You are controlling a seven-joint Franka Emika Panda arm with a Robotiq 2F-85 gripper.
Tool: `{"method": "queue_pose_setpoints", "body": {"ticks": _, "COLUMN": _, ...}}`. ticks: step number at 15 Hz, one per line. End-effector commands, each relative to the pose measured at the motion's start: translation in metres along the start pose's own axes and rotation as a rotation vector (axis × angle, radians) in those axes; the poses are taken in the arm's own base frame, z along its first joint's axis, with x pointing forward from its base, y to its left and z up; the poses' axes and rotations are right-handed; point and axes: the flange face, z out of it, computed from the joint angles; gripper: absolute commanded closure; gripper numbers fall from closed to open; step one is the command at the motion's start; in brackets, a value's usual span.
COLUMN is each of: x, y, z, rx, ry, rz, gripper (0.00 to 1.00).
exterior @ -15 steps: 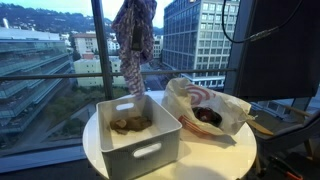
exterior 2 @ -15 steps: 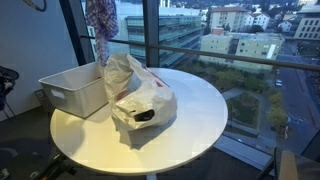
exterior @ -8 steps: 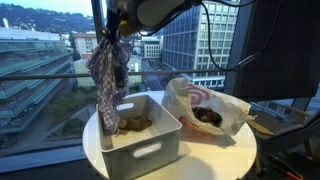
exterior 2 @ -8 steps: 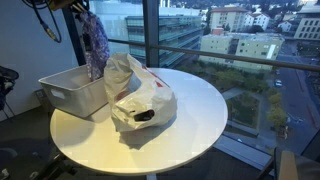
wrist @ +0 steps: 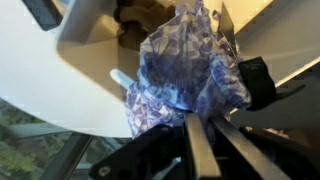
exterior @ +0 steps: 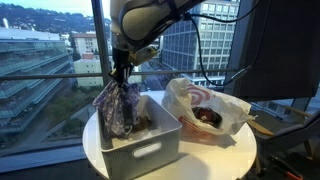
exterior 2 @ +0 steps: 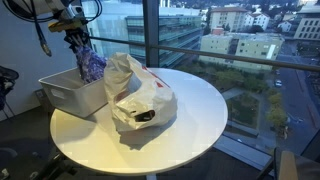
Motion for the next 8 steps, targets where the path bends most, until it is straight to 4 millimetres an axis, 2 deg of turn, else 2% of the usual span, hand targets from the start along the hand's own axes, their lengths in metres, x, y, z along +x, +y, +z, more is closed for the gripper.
{"method": "queue_pose_setpoints", "body": {"ticks": 1, "x": -0.018, "y": -0.002, "z": 0.005, "rx": 0.114, "ry": -0.135, "rz": -0.060, "gripper": 0.68}}
{"method": "queue_pose_setpoints", "body": {"ticks": 2, "x": -0.019, "y": 0.002, "z": 0.003, "rx": 0.135, "ry": -0.152, "rz": -0.059, "gripper": 0.67}}
{"method": "queue_pose_setpoints", "body": {"ticks": 3, "x": -0.020, "y": 0.006, "z": -0.001, "rx": 0.139, "ry": -0.156, "rz": -0.062, "gripper": 0.61}}
{"method": "queue_pose_setpoints", "body": {"ticks": 6, "x": -0.018, "y": 0.029, "z": -0.026, "rx": 0.108, "ry": -0.116, "rz": -0.034, "gripper": 0.39}}
{"method": "queue_pose_setpoints", "body": {"ticks": 8, "x": -0.024, "y": 0.057, "z": -0.046, "rx": 0.048, "ry": -0.098, "rz": 0.037, "gripper": 0.24}}
